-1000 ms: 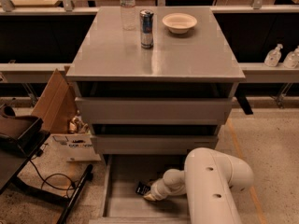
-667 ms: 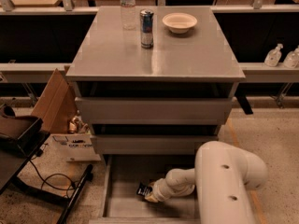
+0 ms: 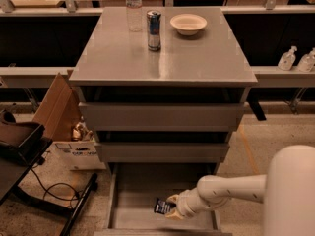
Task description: Pick rxbar blueberry from bottom drawer and place on counter
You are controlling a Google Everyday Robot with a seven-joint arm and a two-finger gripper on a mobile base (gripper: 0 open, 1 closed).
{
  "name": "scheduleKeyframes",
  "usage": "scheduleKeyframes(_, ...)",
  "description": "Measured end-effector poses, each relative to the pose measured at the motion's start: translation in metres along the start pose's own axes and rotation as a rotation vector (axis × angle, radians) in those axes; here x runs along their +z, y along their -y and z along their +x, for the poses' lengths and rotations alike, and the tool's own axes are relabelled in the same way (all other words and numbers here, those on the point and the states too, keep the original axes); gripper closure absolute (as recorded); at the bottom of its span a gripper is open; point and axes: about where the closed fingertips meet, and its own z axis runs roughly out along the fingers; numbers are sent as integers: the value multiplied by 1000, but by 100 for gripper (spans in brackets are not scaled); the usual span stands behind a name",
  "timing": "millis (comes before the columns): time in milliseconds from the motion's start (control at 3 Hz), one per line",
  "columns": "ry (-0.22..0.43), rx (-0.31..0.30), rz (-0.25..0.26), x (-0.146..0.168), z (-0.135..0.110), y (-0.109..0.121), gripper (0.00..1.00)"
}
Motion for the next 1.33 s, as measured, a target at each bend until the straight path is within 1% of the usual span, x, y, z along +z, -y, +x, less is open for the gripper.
scheduleKeyframes(333,-55,-8,-86,-66,-4,-58,100)
scheduleKeyframes(667,-47,-27,-67,-140,-22,-77,100)
scheduleKeyframes(1000,21,22,42,-221,-26,-75,100)
scheduleKeyframes(1333,102,120,161,-296,-17,-63,100)
